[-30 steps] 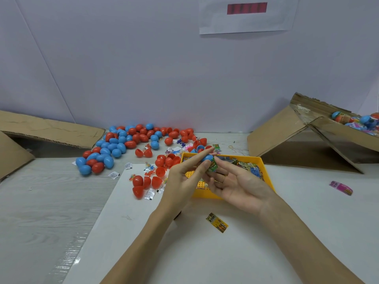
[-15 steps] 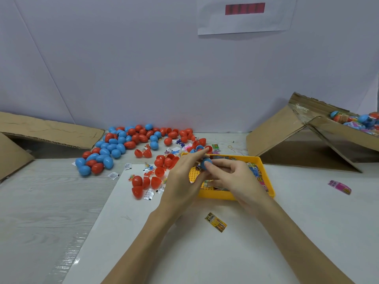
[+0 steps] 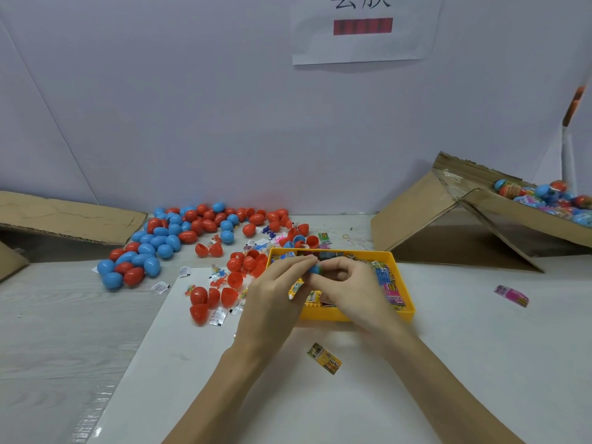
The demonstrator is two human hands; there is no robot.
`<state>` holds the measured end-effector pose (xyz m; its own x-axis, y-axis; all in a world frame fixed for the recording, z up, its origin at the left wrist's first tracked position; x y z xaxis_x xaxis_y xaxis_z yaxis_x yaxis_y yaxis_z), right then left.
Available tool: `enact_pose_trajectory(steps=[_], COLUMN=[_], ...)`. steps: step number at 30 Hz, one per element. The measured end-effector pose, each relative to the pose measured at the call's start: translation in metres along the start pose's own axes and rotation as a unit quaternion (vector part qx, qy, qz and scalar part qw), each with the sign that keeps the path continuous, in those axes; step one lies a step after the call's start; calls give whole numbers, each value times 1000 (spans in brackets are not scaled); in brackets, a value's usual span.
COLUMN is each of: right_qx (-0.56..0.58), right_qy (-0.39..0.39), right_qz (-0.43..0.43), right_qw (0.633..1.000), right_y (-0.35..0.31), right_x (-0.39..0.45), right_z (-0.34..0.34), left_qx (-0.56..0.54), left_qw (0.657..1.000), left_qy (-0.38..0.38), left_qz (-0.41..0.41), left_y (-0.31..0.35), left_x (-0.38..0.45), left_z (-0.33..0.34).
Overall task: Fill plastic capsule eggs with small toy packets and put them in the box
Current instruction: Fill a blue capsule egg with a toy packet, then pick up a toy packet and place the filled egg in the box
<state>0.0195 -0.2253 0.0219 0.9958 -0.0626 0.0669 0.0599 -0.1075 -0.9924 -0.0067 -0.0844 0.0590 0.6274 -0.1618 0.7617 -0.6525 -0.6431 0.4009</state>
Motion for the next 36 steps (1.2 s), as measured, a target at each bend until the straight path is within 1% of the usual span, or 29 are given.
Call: enact_pose_trajectory(steps=[4, 8, 10, 12, 14, 15, 17, 18, 19, 20, 21, 23, 25, 28, 31, 33, 36], right_qx=[-2, 10, 45, 119, 238, 320, 478, 522, 539, 534, 513, 453, 405, 385, 364, 343, 331], right_qy=[-8, -57, -65, -80, -72, -53, 17, 55, 78, 87, 81, 37, -18, -71, -95, -106, -107], right_qz=[-11, -16, 19, 64, 83, 75, 16, -18, -38, -37, -21, 14, 44, 89, 116, 108, 87], right_qw=[1000, 998, 997, 988, 965, 943, 878, 851, 838, 840, 854, 891, 913, 916, 919, 927, 933], right_y=[0, -5, 2, 2, -13, -25, -53, -63, -70, -70, -65, -48, -27, 1, 22, 29, 32], right_x=[-1, 0, 3, 12, 30, 41, 64, 72, 78, 80, 81, 77, 65, 46, 38, 38, 42], right_z=[3, 6, 3, -5, -26, -43, -86, -108, -123, -130, -129, -113, -86, -45, -20, -14, -16], left_qx=[3, -19, -32, -25, 1, 14, 40, 52, 59, 61, 57, 51, 52, 54, 56, 60, 82], left_qw=[1000, 999, 997, 996, 996, 996, 993, 991, 989, 988, 988, 987, 986, 984, 983, 980, 971], left_qy=[-2, -23, -55, -69, -64, -62, -69, -77, -85, -90, -93, -95, -99, -106, -108, -114, -152], left_qz=[-14, -17, -39, -52, -60, -69, -87, -95, -102, -108, -113, -120, -125, -130, -140, -151, -164], left_y=[-1, -4, -8, -14, -21, -26, -36, -41, -45, -48, -51, -55, -57, -57, -56, -57, -63], left_x=[-1, 1, 0, -1, 0, 1, 1, 0, -1, -3, -4, -4, -4, -5, -5, -5, 0], left_z=[1, 1, 6, 8, 7, 6, 8, 10, 12, 14, 15, 17, 19, 19, 17, 17, 23])
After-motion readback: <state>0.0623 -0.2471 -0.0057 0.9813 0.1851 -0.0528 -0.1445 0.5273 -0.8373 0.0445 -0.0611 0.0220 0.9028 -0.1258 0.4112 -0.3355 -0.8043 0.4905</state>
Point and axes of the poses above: each hand's wrist, its own x-axis towards the middle knuckle, its own z-axis out of the palm, y = z × x, the point moved 8 cm from there along x, towards the middle knuckle, and after that the axes turned 4 degrees about -z, right-handed, at the moved point
